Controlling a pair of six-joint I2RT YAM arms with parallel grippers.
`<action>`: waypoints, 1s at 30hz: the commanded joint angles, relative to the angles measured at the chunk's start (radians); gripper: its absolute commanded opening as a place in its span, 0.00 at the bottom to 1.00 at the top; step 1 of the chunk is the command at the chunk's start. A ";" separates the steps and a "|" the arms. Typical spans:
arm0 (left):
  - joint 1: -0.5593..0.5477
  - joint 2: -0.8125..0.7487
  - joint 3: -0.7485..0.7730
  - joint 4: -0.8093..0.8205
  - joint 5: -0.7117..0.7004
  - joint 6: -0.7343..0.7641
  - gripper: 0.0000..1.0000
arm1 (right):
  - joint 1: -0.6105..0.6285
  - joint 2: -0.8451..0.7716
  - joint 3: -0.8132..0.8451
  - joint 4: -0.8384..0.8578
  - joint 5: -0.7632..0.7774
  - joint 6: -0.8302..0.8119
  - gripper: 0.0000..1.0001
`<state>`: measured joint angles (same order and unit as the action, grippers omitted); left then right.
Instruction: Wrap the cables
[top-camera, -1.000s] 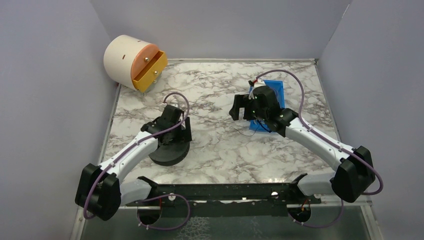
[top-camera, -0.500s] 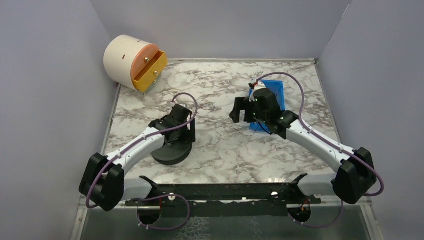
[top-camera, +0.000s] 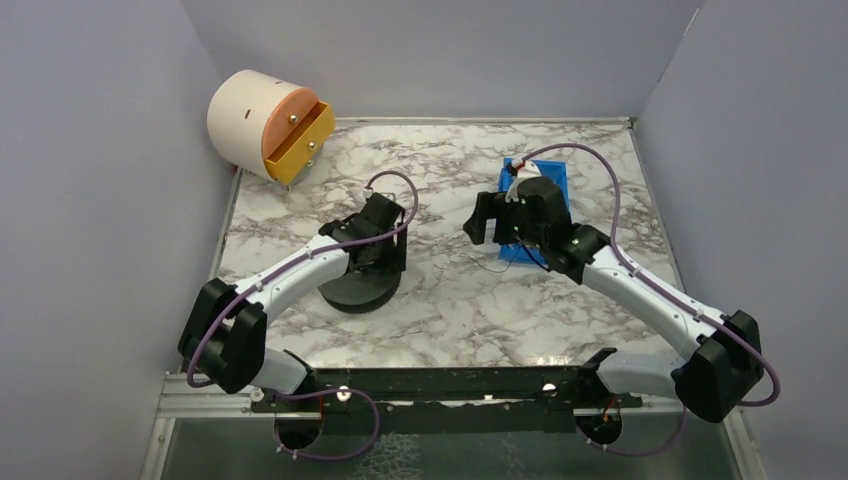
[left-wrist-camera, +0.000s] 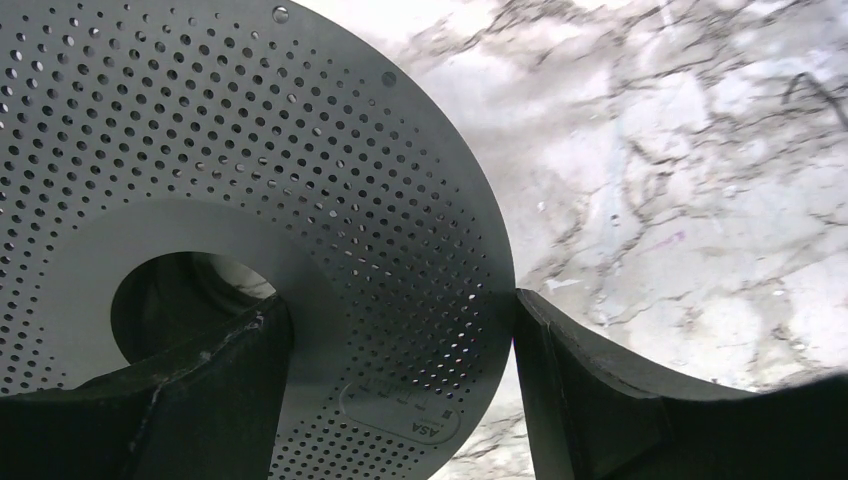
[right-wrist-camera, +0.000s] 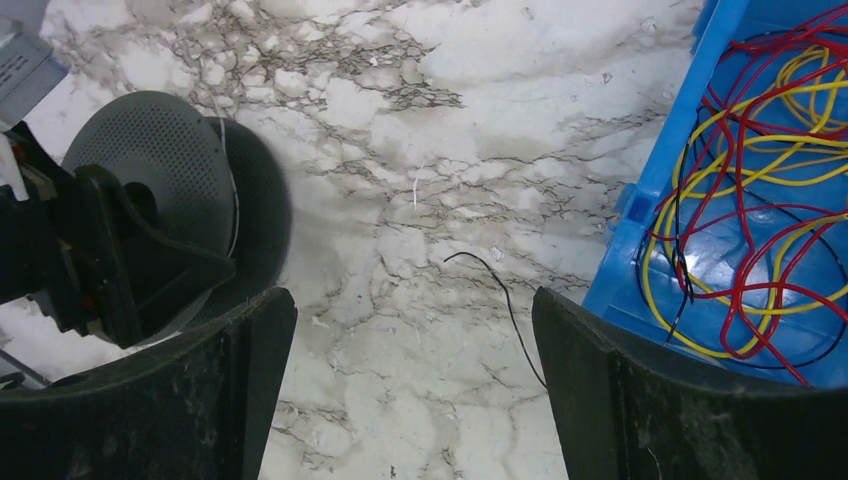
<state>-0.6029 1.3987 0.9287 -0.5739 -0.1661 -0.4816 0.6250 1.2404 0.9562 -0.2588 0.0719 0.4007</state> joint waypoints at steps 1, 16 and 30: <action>-0.020 0.021 0.097 0.044 -0.012 0.023 0.43 | 0.002 -0.083 -0.006 -0.016 0.024 0.007 0.92; -0.023 -0.011 0.191 0.321 0.291 -0.041 0.14 | 0.002 -0.348 -0.048 -0.044 0.082 0.064 0.87; -0.023 -0.061 0.045 0.781 0.607 -0.205 0.00 | 0.002 -0.490 -0.063 -0.053 0.097 0.072 0.82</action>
<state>-0.6224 1.3819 1.0134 -0.0387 0.3141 -0.6140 0.6250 0.7815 0.9001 -0.2909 0.1448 0.4595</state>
